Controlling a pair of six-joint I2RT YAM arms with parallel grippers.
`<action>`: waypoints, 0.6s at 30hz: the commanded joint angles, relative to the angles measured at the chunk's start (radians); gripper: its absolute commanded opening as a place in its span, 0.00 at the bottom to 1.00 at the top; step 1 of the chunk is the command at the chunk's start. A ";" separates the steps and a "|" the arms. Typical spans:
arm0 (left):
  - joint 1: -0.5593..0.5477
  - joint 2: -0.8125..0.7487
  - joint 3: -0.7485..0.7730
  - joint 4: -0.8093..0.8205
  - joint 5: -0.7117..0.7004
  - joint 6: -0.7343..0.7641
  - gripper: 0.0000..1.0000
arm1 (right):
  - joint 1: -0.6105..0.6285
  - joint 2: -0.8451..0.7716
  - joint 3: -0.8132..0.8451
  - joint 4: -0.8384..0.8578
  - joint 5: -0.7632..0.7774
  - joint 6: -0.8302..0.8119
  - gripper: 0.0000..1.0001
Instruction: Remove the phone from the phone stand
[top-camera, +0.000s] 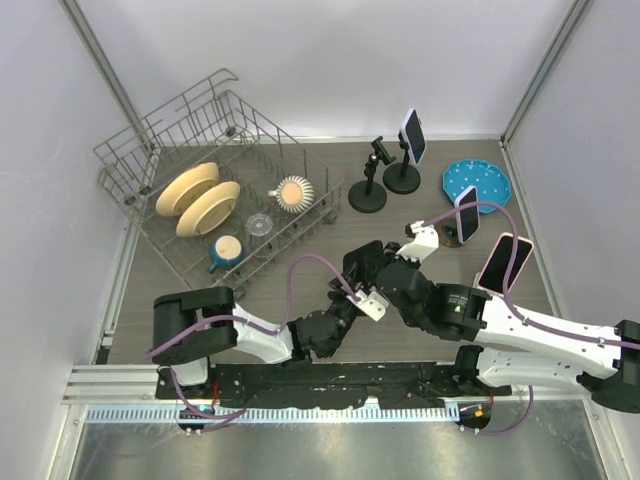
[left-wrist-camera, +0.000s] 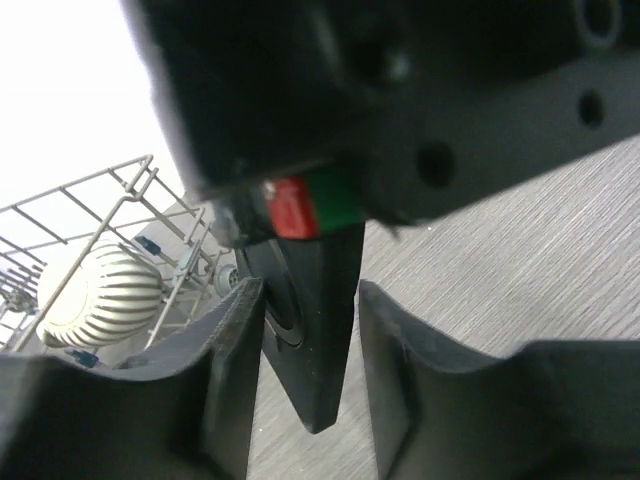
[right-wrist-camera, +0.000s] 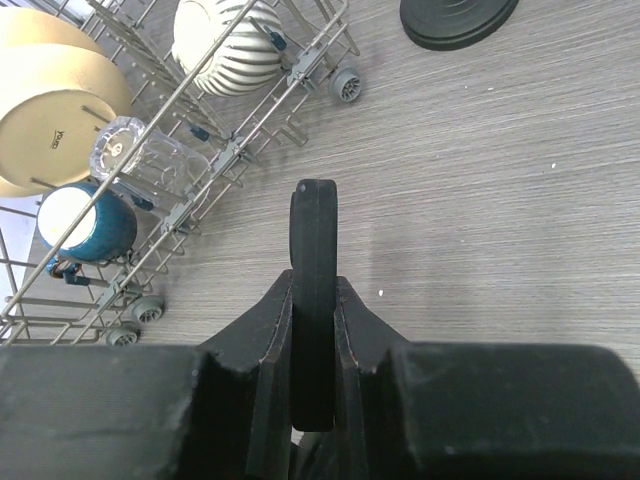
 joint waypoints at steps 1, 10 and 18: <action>-0.011 0.003 0.021 0.239 -0.062 0.026 0.35 | 0.003 -0.005 0.009 0.110 0.040 0.051 0.01; -0.028 -0.054 -0.011 0.192 -0.101 -0.042 0.00 | 0.003 -0.058 -0.019 0.155 0.069 -0.006 0.43; -0.016 -0.291 -0.007 -0.360 -0.012 -0.418 0.00 | 0.003 -0.157 -0.037 0.196 0.063 -0.130 0.78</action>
